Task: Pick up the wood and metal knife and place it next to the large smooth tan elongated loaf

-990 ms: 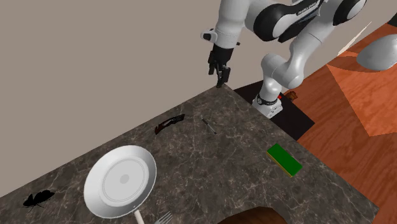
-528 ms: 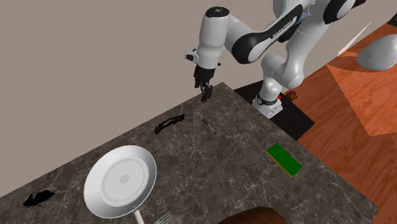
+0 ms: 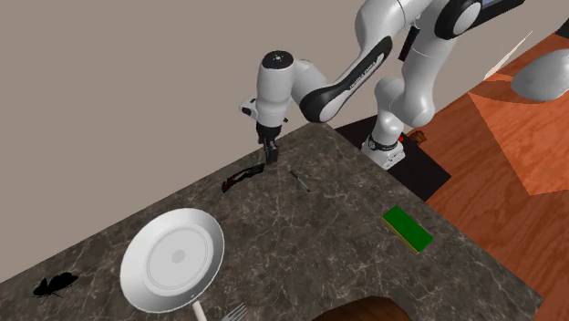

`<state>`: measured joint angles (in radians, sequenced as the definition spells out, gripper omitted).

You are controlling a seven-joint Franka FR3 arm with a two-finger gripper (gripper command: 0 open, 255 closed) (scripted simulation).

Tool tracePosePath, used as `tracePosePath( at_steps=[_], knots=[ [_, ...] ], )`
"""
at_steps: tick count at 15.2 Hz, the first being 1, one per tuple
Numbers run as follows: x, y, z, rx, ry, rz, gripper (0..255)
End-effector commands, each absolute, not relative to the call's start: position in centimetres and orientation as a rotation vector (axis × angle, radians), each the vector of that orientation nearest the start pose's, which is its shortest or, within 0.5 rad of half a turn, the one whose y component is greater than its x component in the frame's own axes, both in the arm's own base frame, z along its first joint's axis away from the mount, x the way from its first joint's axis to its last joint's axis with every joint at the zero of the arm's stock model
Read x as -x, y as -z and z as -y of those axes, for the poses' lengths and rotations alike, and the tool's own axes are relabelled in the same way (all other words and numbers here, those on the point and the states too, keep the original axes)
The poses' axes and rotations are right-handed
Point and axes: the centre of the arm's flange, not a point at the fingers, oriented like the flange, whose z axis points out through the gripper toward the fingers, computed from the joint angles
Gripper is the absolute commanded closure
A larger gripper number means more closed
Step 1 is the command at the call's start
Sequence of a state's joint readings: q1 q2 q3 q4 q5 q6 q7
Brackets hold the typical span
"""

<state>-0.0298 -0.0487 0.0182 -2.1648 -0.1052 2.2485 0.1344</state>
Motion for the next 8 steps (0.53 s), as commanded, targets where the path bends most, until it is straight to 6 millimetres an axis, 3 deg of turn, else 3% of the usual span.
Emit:
tracePosePath(
  at_steps=[1,5,8],
  knots=[
    [-56.1,-41.1,1.0,3.222,0.219,-0.131,0],
    [-59.9,-37.4,1.5,3.246,0.212,-0.119,0],
    [-60.5,-36.0,1.7,3.248,0.211,-0.118,0]
  ],
)
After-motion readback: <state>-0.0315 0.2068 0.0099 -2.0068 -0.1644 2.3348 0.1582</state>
